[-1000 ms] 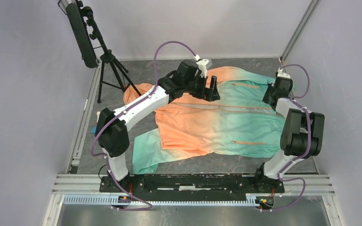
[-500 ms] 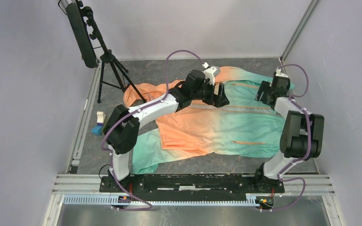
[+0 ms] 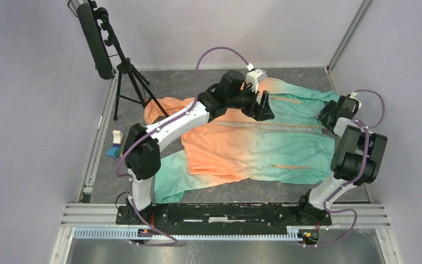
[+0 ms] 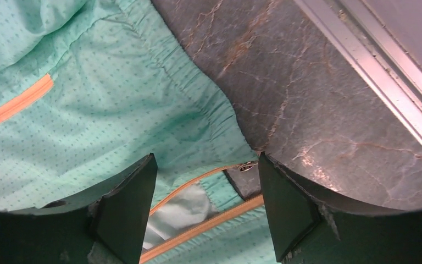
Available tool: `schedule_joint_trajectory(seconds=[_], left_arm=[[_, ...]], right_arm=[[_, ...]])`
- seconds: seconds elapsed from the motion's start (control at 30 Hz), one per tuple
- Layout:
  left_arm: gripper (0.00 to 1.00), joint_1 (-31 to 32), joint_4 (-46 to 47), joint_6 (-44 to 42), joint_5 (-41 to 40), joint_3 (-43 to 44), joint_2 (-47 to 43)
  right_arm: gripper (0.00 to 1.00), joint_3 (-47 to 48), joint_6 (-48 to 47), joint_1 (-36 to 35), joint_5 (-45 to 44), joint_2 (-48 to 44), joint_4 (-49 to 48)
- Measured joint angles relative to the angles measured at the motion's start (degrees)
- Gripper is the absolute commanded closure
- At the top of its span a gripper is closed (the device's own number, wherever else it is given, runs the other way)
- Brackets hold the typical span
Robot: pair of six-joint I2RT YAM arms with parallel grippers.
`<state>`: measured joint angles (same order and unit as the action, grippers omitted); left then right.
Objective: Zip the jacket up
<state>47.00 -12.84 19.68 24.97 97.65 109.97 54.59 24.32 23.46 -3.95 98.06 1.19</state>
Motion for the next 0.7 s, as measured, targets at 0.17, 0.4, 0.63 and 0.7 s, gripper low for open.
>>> schedule_joint_trajectory(seconds=[0.17, 0.4, 0.63, 0.7], left_arm=[[0.15, 0.24, -1.77, -3.08, 1.11, 6.36, 2.95], [0.14, 0.39, -3.56, -6.91, 1.11, 11.28, 6.82], [0.13, 0.46, -3.85, -8.72, 1.40, 17.86, 12.41], [0.12, 0.55, -3.39, -9.03, 1.62, 18.03, 13.18]], right_arm=[[0.41, -0.13, 0.85, -0.57, -0.17, 0.61, -0.79], [0.71, -0.11, 1.14, -0.52, -0.17, 2.40, -1.66], [1.00, 1.01, 0.15, -1.60, -0.35, 3.39, 0.31], [1.00, 2.05, -0.52, -2.58, -1.33, 3.23, 1.60]])
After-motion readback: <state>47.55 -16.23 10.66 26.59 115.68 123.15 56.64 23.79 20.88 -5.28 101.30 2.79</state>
